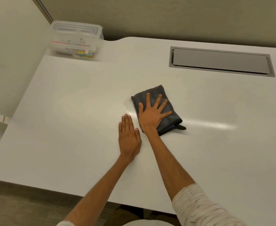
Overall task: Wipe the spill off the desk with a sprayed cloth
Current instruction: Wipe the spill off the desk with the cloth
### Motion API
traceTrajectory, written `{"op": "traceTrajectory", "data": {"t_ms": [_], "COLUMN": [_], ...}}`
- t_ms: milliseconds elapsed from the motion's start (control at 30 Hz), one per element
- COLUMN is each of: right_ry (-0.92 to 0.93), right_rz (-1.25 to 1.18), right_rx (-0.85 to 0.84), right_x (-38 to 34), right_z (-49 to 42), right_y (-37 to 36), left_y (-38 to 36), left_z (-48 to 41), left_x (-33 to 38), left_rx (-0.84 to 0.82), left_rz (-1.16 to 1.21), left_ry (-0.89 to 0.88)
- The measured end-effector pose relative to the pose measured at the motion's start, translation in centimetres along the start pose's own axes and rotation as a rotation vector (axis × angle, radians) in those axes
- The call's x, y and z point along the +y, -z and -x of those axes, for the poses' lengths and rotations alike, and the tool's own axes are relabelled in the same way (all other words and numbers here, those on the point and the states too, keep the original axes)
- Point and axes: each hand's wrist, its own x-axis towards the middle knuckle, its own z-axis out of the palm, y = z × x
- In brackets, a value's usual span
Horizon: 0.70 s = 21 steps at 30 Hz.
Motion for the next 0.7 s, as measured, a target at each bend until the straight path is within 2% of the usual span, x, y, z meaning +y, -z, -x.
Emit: {"op": "traceTrajectory", "data": {"t_ms": [133,233,300,367,533,700], "right_ry": [0.130,0.294,0.338,0.283,0.005,-0.156], "right_rz": [0.042,0.094,0.096,0.089,0.051,0.038], "right_rx": [-0.044,-0.039,-0.031,-0.003,0.051,0.091], "right_x": [-0.7,2.3,4.6,6.5,10.1,12.7], "right_z": [1.0,2.0,2.0,2.1,2.9,4.9], "right_y": [-0.3,-0.3,0.1,0.7,2.1,3.2], "left_y": [0.1,0.2,0.2,0.2,0.4,0.7], "left_z": [0.0,0.0,0.0,0.1,0.1,-0.1], "left_x": [-0.1,-0.1,-0.1,-0.1,0.1,1.3], "left_rx": [-0.008,0.000,0.008,0.012,-0.006,-0.012], "left_rz": [0.011,0.028,0.034,0.019,-0.013,-0.002], "left_ry": [-0.008,-0.006,0.001,-0.004,-0.005,0.012]}}
